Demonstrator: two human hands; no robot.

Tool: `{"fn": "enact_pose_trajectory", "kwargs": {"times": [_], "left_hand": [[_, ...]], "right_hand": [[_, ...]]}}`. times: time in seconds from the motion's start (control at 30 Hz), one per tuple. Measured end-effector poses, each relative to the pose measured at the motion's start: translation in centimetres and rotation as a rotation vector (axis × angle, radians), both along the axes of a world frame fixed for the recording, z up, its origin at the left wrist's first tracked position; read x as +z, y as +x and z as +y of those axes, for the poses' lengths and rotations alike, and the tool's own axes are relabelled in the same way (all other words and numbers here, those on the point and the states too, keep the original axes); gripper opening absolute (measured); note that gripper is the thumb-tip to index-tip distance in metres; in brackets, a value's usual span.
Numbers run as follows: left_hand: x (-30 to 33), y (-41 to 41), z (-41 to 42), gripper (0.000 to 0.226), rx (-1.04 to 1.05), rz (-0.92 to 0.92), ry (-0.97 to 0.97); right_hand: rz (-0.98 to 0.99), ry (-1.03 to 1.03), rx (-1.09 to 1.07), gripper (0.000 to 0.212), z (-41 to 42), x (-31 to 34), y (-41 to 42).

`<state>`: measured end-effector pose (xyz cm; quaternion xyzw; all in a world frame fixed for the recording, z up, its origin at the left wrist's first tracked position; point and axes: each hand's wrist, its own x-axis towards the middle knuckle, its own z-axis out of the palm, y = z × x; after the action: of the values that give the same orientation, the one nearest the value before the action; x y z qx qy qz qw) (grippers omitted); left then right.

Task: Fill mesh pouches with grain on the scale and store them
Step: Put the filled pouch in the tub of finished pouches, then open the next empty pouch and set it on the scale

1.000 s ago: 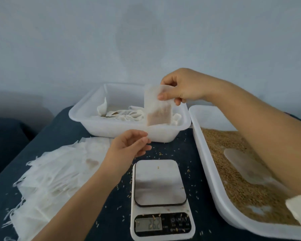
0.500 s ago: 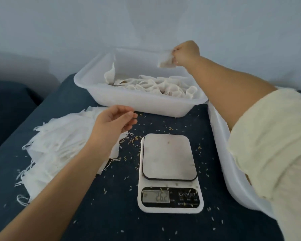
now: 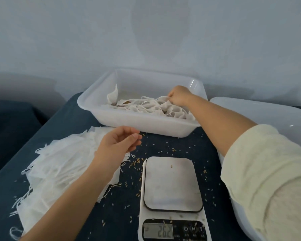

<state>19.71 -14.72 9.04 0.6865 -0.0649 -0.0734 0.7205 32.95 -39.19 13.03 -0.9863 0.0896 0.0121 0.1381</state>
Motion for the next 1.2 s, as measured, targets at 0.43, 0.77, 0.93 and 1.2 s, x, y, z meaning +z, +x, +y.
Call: {"fn": "enact_pose_trajectory", "kwargs": {"times": [0.43, 0.77, 0.93, 1.2], "left_hand": [[0.9, -1.2, -0.2, 0.011, -0.041, -0.028, -0.007], [0.2, -3.7, 0.8, 0.016, -0.089, -0.144, 0.283], [-0.5, -5.1, 2.0, 0.017, -0.131, -0.278, 0.602], [-2.7, -6.4, 7.6, 0.015, 0.041, -0.561, 0.969]], "right_hand": [[-0.191, 0.152, 0.019, 0.022, -0.9, 2.7, -2.9], [-0.208, 0.251, 0.206, 0.011, 3.1, 4.8, -9.0], [-0.115, 0.246, 0.341, 0.014, 8.2, 4.4, -12.3], [0.110, 0.103, 0.469, 0.033, 16.0, -1.1, -13.1]]}}
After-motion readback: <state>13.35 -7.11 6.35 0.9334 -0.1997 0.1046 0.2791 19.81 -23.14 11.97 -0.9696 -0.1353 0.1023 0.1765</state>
